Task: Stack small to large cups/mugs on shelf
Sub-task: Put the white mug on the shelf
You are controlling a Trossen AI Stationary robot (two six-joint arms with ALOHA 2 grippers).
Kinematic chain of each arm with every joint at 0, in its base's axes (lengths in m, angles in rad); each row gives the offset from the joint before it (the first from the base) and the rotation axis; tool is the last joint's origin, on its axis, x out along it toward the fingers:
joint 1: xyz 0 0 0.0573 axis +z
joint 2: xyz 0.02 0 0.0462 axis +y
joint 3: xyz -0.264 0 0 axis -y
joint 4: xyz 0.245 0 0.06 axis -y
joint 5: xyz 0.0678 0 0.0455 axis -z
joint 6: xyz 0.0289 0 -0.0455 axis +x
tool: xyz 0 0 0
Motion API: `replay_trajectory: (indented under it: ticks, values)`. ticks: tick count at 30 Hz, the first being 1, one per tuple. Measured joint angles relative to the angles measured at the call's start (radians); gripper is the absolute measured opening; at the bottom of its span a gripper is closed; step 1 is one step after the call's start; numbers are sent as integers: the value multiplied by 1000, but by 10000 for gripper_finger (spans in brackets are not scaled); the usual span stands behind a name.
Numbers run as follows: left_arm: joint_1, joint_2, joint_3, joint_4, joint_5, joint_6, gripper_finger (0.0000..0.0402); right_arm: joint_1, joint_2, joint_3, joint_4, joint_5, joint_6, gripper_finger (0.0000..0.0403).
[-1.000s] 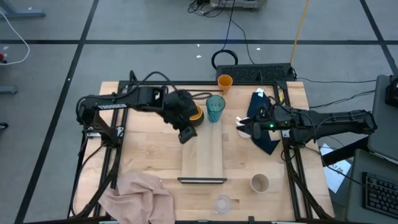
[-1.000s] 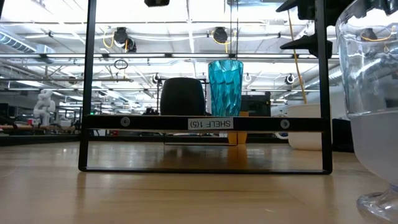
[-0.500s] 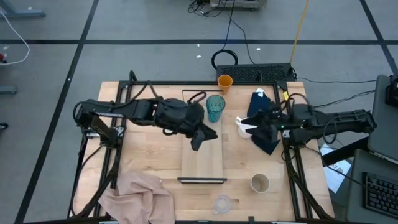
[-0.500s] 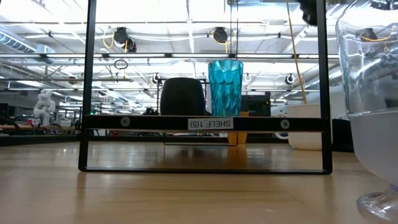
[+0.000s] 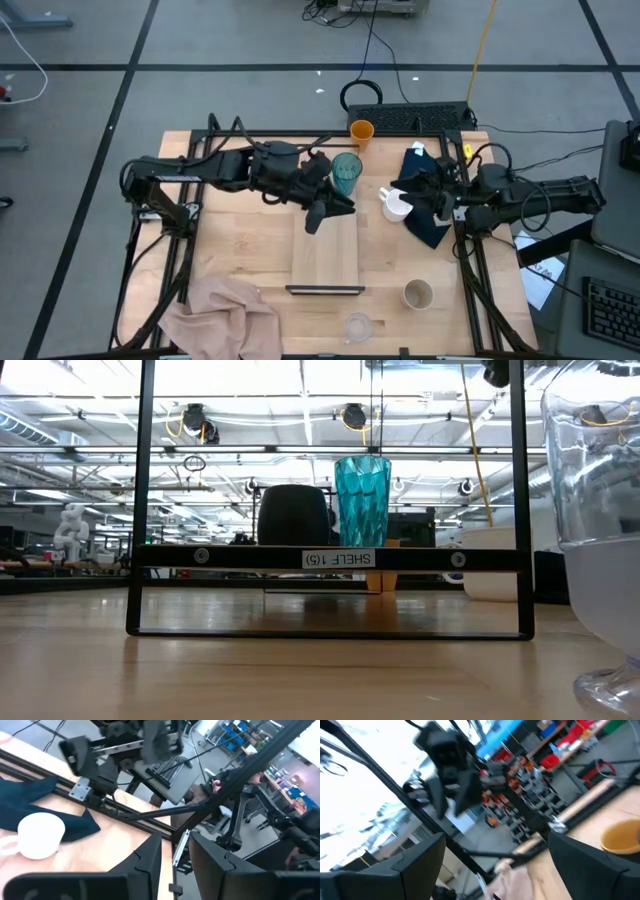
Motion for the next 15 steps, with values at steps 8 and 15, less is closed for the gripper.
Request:
replay_trajectory:
  ticks: [8, 15]
  values:
    - [3, 0, 0, 2, -41, -48, 99, -11, 3, 0, 292, -4, 58, 343]
    - [6, 0, 0, 3, -46, -75, 99, 36, 28, 160, 132, -61, -163, 343]
